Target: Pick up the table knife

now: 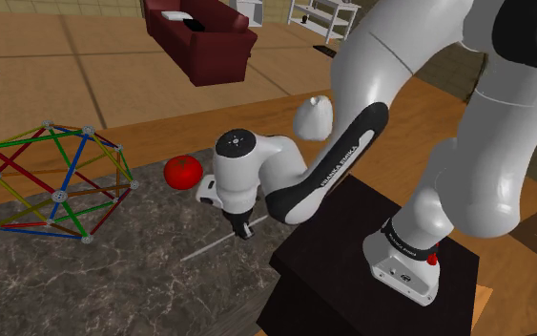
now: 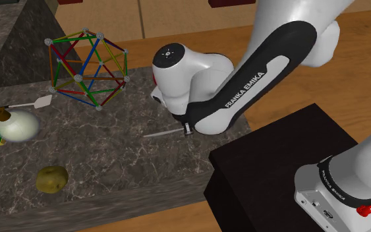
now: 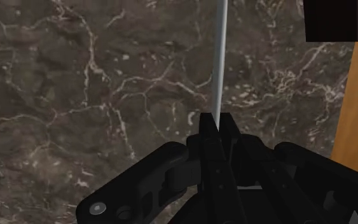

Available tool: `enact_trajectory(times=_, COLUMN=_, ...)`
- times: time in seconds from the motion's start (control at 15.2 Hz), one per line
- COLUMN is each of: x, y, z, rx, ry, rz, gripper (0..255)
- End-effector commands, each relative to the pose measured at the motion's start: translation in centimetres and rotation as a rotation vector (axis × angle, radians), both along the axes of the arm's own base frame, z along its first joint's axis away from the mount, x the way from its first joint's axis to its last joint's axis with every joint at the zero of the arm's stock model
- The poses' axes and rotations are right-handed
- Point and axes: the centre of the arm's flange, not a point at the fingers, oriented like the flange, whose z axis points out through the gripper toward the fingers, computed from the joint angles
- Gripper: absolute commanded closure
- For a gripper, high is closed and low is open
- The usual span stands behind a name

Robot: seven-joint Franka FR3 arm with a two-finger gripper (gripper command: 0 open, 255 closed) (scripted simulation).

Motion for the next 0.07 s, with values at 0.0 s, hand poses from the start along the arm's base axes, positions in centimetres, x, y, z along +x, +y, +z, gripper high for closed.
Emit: enact_trajectory(times=0.0, x=0.05, y=0.01, z=0.27, rx=0.0, ry=0.0, rz=0.0, gripper=255)
